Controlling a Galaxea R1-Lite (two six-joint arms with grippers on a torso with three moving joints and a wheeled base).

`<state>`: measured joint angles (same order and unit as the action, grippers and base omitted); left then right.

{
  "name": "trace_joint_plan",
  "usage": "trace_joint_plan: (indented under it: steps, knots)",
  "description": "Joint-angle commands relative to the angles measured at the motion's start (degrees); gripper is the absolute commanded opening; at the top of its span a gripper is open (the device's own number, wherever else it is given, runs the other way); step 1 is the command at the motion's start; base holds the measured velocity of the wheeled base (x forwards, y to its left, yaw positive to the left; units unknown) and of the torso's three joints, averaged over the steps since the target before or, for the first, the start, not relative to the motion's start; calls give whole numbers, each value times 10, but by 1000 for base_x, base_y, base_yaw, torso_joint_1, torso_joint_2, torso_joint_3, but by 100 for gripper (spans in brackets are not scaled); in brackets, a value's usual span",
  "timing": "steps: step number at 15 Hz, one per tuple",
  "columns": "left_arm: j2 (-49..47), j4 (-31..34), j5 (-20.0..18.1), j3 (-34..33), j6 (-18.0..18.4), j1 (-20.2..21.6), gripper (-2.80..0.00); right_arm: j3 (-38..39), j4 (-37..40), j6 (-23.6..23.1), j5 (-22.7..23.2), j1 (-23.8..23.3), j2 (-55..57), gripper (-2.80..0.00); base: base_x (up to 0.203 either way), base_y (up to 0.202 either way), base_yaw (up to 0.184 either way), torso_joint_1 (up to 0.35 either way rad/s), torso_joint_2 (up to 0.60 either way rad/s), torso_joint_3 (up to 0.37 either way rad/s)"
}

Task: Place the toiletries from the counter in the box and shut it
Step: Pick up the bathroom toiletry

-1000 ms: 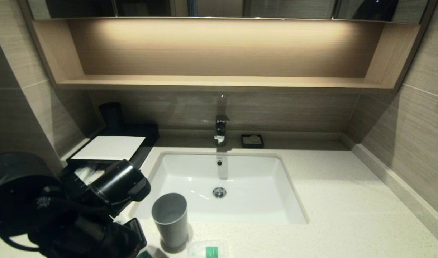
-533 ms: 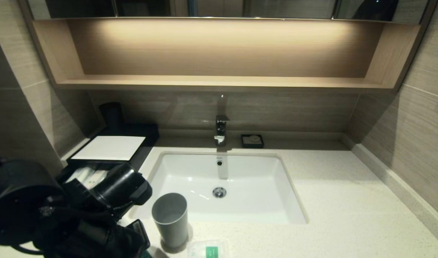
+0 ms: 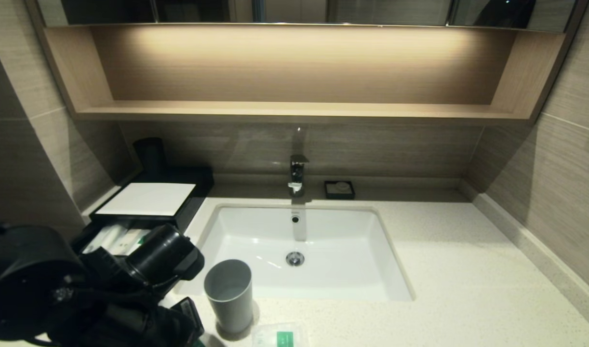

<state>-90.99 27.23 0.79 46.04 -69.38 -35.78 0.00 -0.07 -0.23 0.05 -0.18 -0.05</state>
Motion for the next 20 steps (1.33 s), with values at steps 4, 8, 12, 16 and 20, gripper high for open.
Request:
trace_joint_plan:
  steps: [4, 8, 12, 16, 20]
  knots:
    - [3, -37, 2, -20, -3, 0, -280, 1, 0, 0, 0, 0, 0, -280, 0, 0, 0, 0, 0, 0]
    - [-2, -37, 3, -21, -2, 0, -280, 1, 0, 0, 0, 0, 0, -280, 0, 0, 0, 0, 0, 0]
    - [-4, -38, 3, -20, -2, 1, 0, 1, 0, 0, 0, 0, 0, -280, 0, 0, 0, 0, 0, 0]
    - [-10, -38, 3, -20, -3, 1, 0, 1, 0, 0, 0, 0, 0, -280, 0, 0, 0, 0, 0, 0]
    - [-25, -38, 3, -18, -3, 2, 0, 1, 0, 0, 0, 0, 0, -280, 0, 0, 0, 0, 0, 0]
